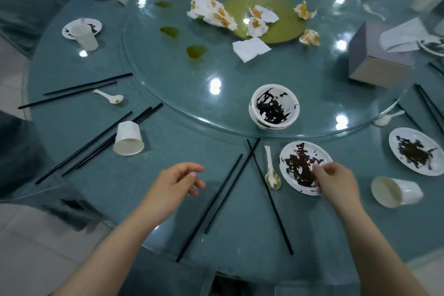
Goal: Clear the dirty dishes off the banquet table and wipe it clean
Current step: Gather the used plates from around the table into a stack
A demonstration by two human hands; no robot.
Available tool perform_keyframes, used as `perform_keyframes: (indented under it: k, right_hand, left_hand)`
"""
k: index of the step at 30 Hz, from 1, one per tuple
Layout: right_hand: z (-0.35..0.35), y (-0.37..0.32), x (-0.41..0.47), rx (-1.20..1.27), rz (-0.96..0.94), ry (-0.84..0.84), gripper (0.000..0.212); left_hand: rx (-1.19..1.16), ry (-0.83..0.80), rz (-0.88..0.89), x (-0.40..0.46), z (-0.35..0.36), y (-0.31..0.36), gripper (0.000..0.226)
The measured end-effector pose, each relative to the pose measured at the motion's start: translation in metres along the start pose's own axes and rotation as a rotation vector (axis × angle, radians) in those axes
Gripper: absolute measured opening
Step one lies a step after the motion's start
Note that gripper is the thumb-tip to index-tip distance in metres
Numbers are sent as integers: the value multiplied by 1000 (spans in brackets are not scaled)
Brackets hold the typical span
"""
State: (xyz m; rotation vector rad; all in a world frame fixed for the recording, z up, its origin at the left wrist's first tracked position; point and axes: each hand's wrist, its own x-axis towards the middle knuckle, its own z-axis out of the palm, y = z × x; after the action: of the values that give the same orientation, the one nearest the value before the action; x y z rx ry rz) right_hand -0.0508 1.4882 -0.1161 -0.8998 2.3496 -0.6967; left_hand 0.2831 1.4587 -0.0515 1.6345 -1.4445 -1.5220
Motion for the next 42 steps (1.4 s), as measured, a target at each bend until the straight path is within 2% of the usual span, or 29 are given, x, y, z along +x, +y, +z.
perform_keyframes:
  k: [2,4,9,13,18,23,28,32,36,42]
  right_hand:
    - [-6,19,-7,-133,25,22,39]
    - [-8,35,-9,-166,69,48,44]
    - [-11,48,-8,71,211,46,18]
    - [-18,51,-25,281,289,-6,6]
    - [-28,43,-81,413,175,-44,13]
    - [-44,3,-133,433,23,-169,12]
    - [-69,-26,-187,413,-56,-190,11]
    - [-87,-38,-222,401,-106,-218,10]
    - [-109,-37,-233,492,-143,-189,9]
    - [-133,-34,-205,607,-134,-145,14]
  left_hand:
    - [5,-14,2,-3,5,-1,23]
    - [11,-28,1,-7,10,-3,23]
    - [9,-40,-1,-19,18,-8,23]
    - [7,-73,12,-32,25,-11,23]
    - [1,-131,35,-54,31,-8,21]
    - [28,-192,31,-77,39,5,21]
    - [55,-262,74,-114,38,21,23]
    - [20,-253,150,-140,38,29,22]
    - [-31,-227,205,-151,47,42,32]
    - [-69,-199,284,-138,64,73,35]
